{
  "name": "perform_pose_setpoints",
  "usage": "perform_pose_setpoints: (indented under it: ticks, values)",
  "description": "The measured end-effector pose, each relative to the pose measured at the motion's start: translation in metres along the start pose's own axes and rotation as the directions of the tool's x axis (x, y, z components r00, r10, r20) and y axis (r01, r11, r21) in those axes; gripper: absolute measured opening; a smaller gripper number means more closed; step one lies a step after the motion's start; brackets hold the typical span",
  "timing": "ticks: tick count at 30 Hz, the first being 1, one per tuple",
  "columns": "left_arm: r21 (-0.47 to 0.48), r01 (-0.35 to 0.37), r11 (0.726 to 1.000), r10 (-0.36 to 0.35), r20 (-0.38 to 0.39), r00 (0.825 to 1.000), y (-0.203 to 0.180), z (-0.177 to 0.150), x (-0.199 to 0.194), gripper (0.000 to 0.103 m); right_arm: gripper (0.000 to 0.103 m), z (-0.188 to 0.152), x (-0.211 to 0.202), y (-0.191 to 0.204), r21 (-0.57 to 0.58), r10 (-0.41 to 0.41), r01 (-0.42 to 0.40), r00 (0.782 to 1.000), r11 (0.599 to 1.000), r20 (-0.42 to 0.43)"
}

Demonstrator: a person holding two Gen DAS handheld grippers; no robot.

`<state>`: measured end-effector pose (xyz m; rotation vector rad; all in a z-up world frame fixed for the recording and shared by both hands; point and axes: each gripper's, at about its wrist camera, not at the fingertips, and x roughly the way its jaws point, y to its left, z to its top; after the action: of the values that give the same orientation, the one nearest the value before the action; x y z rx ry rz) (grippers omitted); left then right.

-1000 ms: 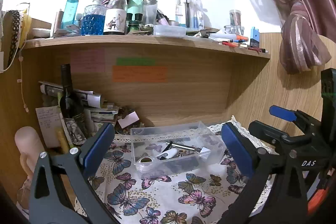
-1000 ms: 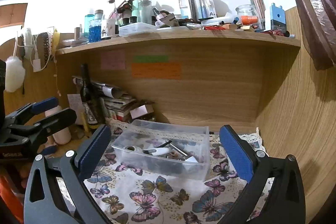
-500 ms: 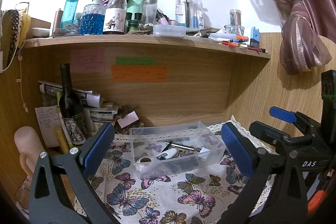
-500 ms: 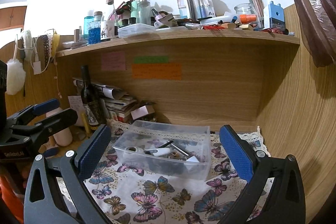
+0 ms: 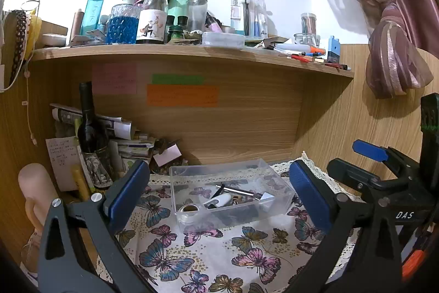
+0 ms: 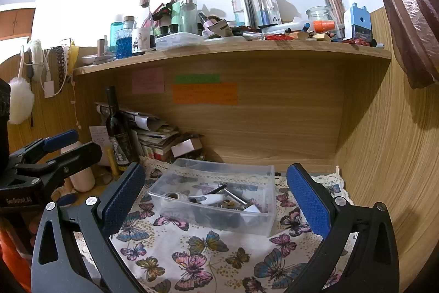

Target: Organize rigid objects

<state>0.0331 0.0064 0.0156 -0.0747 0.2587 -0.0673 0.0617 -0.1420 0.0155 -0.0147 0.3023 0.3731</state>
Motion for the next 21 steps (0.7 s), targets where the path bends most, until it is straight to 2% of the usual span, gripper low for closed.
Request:
perform_pose_setpoints:
  ticks: [21]
  values:
    - [-0.003, 0.001, 1.000, -0.001, -0.004, 1.000, -0.0013, -0.0004, -0.0003, 0.103, 0.103, 0.0004, -0.0004, 0.0013, -0.008, 0.008, -0.008, 1.000, 1.000, 0.003]
